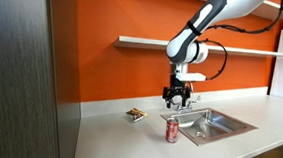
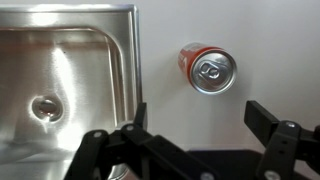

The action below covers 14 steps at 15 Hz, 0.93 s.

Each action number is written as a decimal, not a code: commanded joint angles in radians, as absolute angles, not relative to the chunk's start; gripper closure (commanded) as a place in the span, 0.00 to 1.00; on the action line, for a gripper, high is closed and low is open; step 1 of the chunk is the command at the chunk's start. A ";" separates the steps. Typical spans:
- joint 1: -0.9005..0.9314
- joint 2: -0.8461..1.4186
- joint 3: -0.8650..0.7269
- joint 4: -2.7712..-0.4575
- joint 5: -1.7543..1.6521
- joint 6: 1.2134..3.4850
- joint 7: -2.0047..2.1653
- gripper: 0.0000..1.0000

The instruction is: Remove the can from the sink

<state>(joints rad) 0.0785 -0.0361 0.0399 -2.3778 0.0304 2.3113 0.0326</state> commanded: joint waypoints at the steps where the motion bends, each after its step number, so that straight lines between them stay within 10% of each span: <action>1: 0.023 -0.138 0.004 -2.426 -0.012 2.303 0.092 0.00; 14: -0.068 -0.163 -0.077 -2.427 -0.018 2.309 0.067 0.00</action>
